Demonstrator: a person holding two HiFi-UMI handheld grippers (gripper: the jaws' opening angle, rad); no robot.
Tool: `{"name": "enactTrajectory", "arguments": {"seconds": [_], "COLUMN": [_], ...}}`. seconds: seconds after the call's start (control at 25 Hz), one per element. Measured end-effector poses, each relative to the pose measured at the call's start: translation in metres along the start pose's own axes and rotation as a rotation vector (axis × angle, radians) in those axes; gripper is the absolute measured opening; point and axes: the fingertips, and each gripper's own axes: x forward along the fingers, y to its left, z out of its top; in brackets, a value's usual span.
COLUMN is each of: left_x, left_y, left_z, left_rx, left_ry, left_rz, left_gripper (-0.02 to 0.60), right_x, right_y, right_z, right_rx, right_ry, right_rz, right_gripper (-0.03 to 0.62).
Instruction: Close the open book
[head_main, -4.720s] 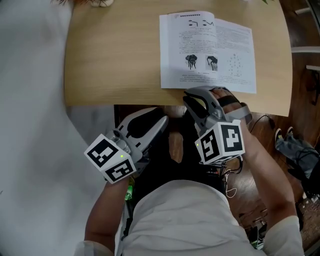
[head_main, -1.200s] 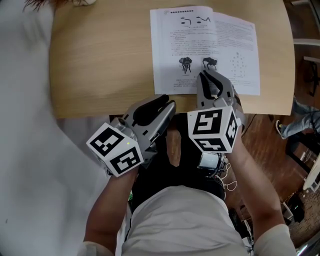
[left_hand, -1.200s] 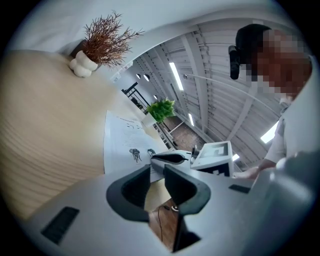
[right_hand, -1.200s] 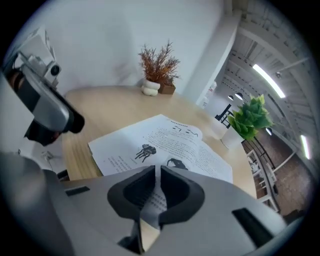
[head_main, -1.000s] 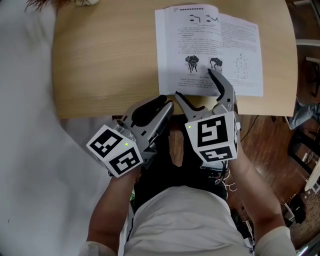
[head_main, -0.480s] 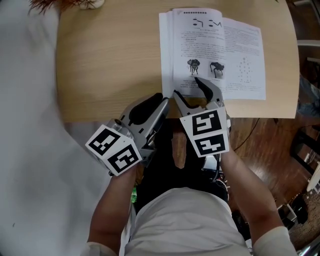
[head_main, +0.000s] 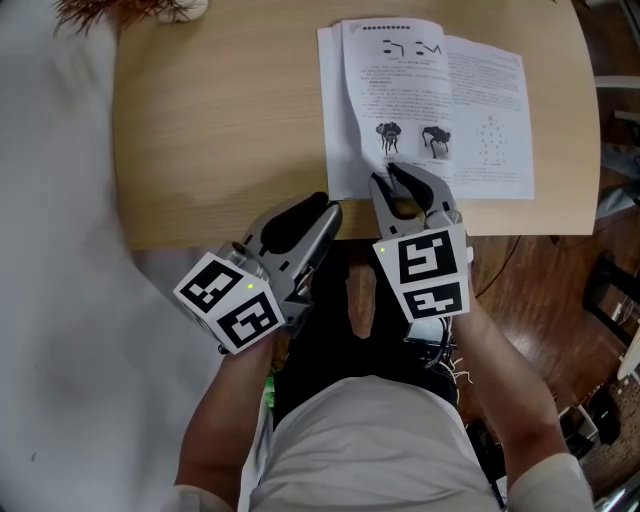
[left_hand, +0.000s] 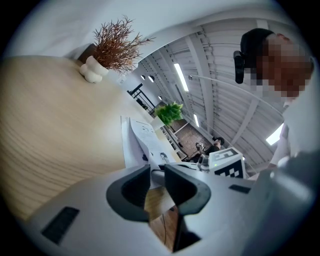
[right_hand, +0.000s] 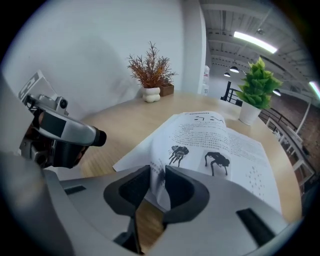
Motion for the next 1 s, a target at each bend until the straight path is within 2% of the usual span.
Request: {"name": "enactTrajectory", "arguments": {"seconds": [0.16, 0.32, 0.48, 0.56, 0.68, 0.88, 1.0], "left_x": [0.005, 0.025, 0.043, 0.049, 0.059, 0.077, 0.082], "left_y": [-0.003, -0.004, 0.001, 0.000, -0.003, -0.010, -0.011], "left_z": [0.008, 0.018, 0.022, 0.028, 0.037, 0.036, 0.033], "left_rx": [-0.018, -0.036, -0.063, -0.083, -0.106, -0.112, -0.124], "left_ry": [-0.004, 0.014, 0.061, 0.069, 0.065, 0.119, 0.140], "left_rz": [-0.022, -0.076, -0.094, -0.105, -0.131, -0.199, -0.223], "left_gripper": [0.064, 0.064, 0.064, 0.114, 0.135, 0.135, 0.123], "right_x": [-0.011, -0.012, -0.021, -0.026, -0.028, -0.026, -0.025], "right_y": [-0.003, -0.003, -0.001, 0.000, 0.001, 0.002, 0.005], "right_z": [0.008, 0.009, 0.014, 0.017, 0.017, 0.014, 0.011], "right_rx": [-0.058, -0.064, -0.070, -0.093, -0.132, -0.175, -0.249], "right_ry": [-0.028, -0.048, -0.074, -0.084, -0.090, -0.089, -0.076], "right_rz": [-0.036, -0.031, -0.025, -0.024, -0.027, -0.025, -0.026], "right_gripper": [0.038, 0.037, 0.037, 0.037, 0.037, 0.037, 0.037]}}
